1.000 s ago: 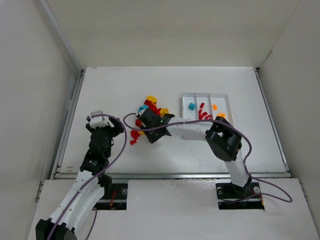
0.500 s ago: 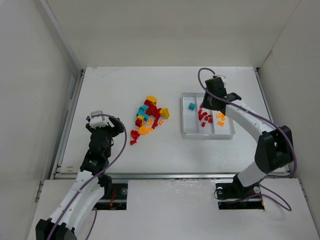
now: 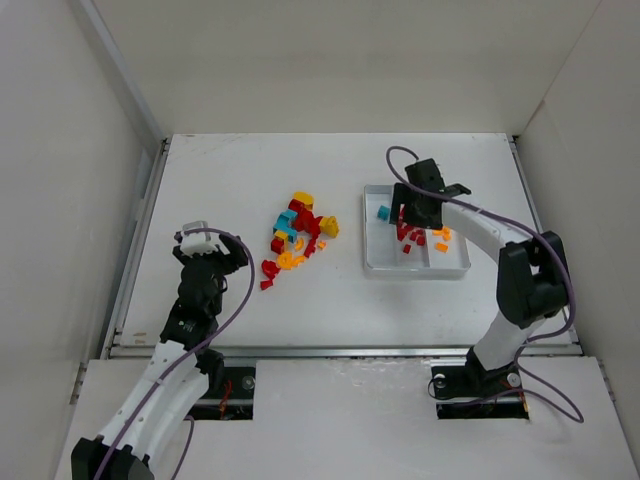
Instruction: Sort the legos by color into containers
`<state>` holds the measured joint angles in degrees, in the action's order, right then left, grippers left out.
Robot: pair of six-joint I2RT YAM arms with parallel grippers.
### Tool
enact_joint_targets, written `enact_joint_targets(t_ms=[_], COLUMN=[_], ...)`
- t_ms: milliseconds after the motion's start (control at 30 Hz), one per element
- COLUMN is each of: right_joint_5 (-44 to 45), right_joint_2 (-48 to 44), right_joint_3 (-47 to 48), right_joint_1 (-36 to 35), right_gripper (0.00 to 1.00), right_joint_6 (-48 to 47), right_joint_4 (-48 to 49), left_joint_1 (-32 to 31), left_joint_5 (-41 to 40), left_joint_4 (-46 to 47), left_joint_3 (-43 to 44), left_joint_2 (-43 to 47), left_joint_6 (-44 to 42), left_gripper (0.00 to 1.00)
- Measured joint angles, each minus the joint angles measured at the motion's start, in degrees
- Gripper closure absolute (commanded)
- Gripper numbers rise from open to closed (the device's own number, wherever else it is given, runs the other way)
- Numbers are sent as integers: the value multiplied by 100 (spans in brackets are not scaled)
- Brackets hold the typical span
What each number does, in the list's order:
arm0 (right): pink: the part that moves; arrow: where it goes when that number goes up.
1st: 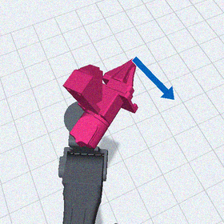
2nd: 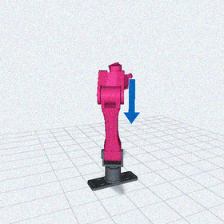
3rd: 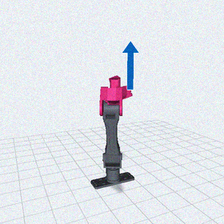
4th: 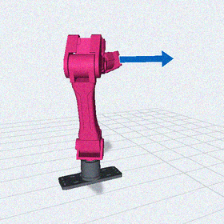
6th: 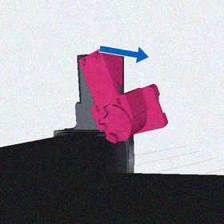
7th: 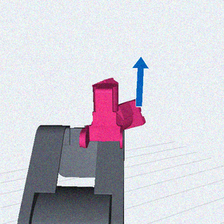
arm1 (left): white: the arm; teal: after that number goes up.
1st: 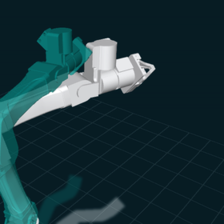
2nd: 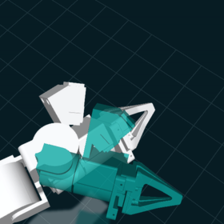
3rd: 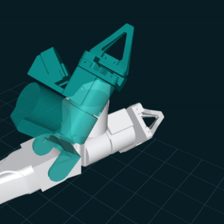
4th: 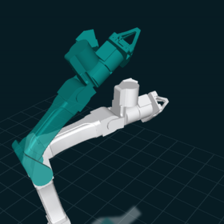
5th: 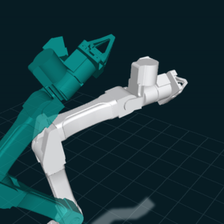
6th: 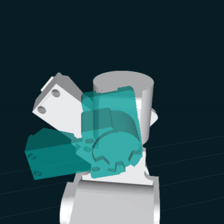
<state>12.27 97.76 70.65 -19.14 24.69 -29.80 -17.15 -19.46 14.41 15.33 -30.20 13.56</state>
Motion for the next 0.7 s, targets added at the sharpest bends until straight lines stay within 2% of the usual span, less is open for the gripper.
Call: enact_joint_targets(t_ms=[133, 300, 400, 567, 700], right_joint_5=[-17, 48, -208, -457, -437], right_joint_2=[-31, 15, 251, 1121, 1976], right_joint_3=[216, 776, 1215, 1923, 2538], right_joint_1=[-315, -1388, -1891, -1928, -1814], right_gripper=[13, 13, 16, 16, 14], right_joint_6=[-317, -748, -844, -892, -1335], right_joint_4=[-13, -7, 87, 221, 83], left_joint_1=[0, 2, 4, 13, 28], left_joint_5=[39, 90, 103, 103, 103], left_joint_4=[2, 37, 42, 48, 59], left_joint_3=[0, 0, 0, 0, 0], left_joint_2=[-42, -144, -160, -162, -149], left_joint_6=[-26, -90, -105, -107, -107], left_gripper=[29, 29, 29, 29, 29])
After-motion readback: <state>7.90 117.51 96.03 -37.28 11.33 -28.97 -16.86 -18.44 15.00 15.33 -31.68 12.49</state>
